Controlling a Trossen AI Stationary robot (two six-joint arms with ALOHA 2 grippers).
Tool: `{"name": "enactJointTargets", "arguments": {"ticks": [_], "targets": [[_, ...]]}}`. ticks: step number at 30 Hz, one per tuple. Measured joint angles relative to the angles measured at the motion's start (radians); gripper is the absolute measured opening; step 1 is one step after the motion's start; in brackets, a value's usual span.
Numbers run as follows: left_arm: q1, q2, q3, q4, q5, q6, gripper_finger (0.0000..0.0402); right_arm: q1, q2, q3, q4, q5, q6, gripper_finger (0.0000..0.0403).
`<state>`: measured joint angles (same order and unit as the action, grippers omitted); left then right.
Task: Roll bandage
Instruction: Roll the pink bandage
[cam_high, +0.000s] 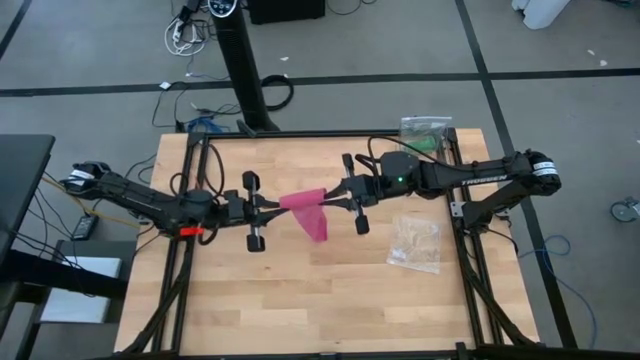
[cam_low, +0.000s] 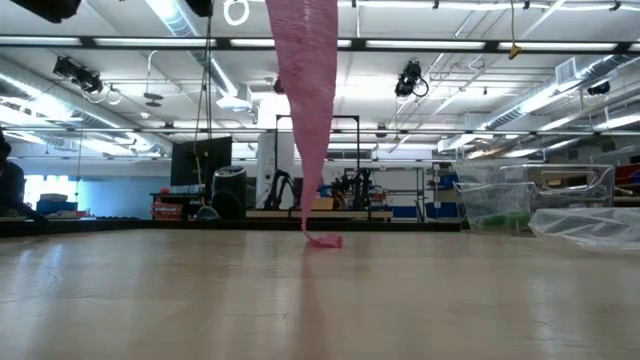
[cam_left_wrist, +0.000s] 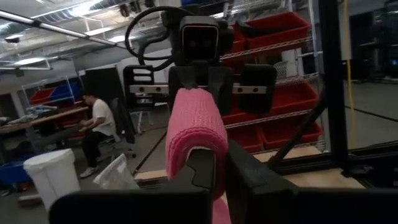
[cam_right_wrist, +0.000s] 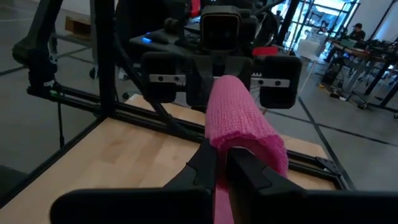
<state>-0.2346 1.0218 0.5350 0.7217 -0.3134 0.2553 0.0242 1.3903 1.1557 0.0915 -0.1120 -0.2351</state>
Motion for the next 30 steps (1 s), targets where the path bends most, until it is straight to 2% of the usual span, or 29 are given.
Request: {"name": "enactJointTargets", "arguments": {"ticks": [2, 5, 12, 16, 20, 24, 30], "targets": [[0.011, 0.0, 0.0, -0.003, -0.007, 0.0, 0.002, -0.002, 0.0, 0.0, -0.01, 0.004, 0.011, 0.002], [0.028, 0.0, 0.0, -0.005, -0.076, 0.006, 0.002, -0.005, -0.002, 0.001, -0.026, 0.05, 0.029, 0.0033], [0.063, -0.046, 0.027, 0.005, -0.147, 0.058, 0.002, -0.004, -0.081, 0.001, -0.202, 0.165, 0.032, 0.0124], [0.073, -0.068, 0.103, -0.175, -0.132, 0.077, 0.002, -0.005, -0.105, 0.0, -0.341, 0.196, 0.048, 0.0166], [0.077, -0.077, 0.216, -0.347, -0.136, 0.108, 0.002, -0.015, -0.101, -0.071, -0.34, 0.152, 0.059, 0.0187], [0.076, -0.076, 0.305, -0.499, -0.126, 0.121, 0.002, -0.046, -0.082, -0.229, -0.147, 0.044, 0.121, 0.0192], [0.077, -0.077, 0.395, -0.621, -0.122, 0.13, 0.002, -0.099, -0.045, -0.51, 0.364, 0.021, 0.213, 0.0192]]}}
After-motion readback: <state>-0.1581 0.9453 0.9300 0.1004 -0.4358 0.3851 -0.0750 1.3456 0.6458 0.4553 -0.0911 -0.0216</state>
